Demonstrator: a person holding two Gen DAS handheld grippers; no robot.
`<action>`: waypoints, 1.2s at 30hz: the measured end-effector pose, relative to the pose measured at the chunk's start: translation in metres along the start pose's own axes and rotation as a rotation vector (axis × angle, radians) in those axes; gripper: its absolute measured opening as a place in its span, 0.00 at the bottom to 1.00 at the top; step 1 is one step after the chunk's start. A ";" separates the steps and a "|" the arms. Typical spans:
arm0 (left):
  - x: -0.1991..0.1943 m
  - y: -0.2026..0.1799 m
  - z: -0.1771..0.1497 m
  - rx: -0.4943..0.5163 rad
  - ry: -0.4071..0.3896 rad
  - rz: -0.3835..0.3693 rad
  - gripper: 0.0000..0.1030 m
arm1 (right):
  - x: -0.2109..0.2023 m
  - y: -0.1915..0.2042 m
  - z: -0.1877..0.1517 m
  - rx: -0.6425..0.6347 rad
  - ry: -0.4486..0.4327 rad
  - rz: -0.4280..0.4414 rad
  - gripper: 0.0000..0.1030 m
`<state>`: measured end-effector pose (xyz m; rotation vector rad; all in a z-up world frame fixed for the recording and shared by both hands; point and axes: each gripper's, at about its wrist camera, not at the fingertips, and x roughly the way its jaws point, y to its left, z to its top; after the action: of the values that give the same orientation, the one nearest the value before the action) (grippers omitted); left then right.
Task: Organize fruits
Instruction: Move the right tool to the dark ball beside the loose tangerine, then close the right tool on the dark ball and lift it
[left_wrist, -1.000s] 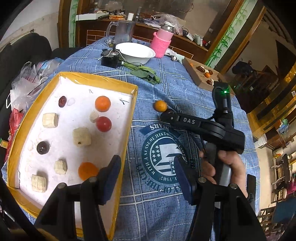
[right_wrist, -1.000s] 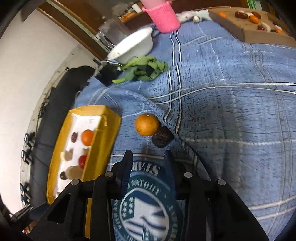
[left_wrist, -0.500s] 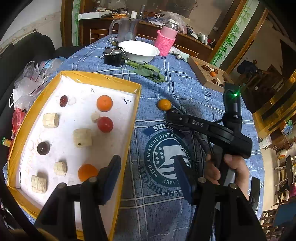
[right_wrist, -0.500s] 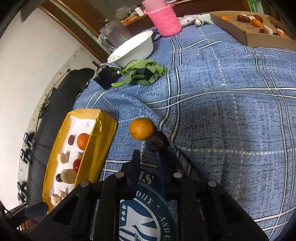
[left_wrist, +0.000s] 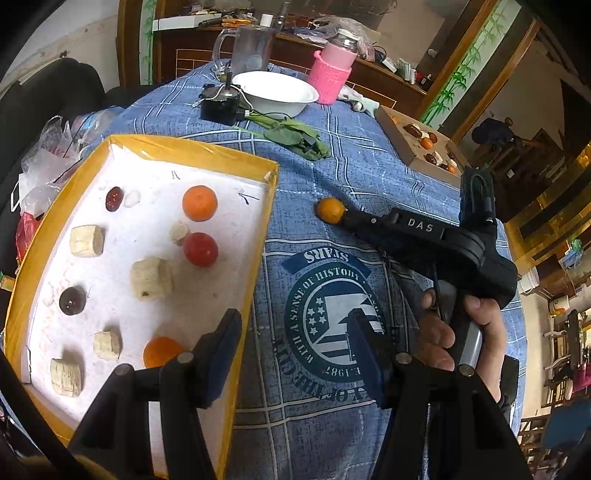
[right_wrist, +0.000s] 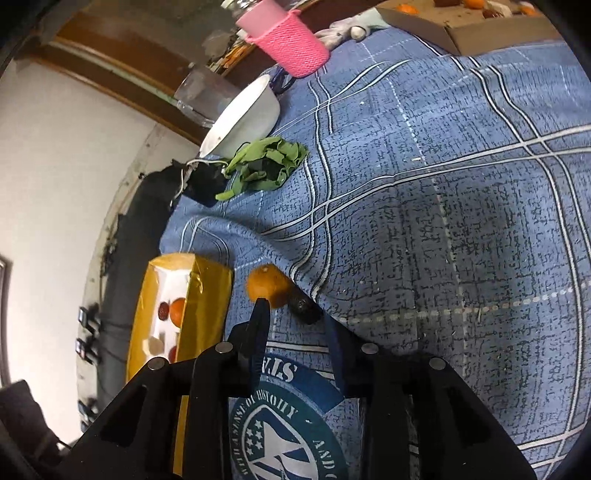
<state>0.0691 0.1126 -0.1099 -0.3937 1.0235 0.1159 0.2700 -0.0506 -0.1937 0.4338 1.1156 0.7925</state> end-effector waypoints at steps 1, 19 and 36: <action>0.000 0.000 0.000 0.002 0.001 -0.001 0.60 | 0.000 0.001 0.000 -0.004 -0.002 -0.004 0.28; 0.045 -0.042 0.048 0.034 0.083 -0.005 0.60 | -0.053 0.013 0.000 -0.059 -0.080 0.004 0.15; 0.033 -0.004 0.062 -0.100 0.047 0.010 0.60 | -0.031 0.041 -0.016 -0.236 0.000 -0.103 0.33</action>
<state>0.1381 0.1287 -0.1086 -0.4843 1.0684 0.1676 0.2347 -0.0481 -0.1534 0.1768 1.0219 0.8214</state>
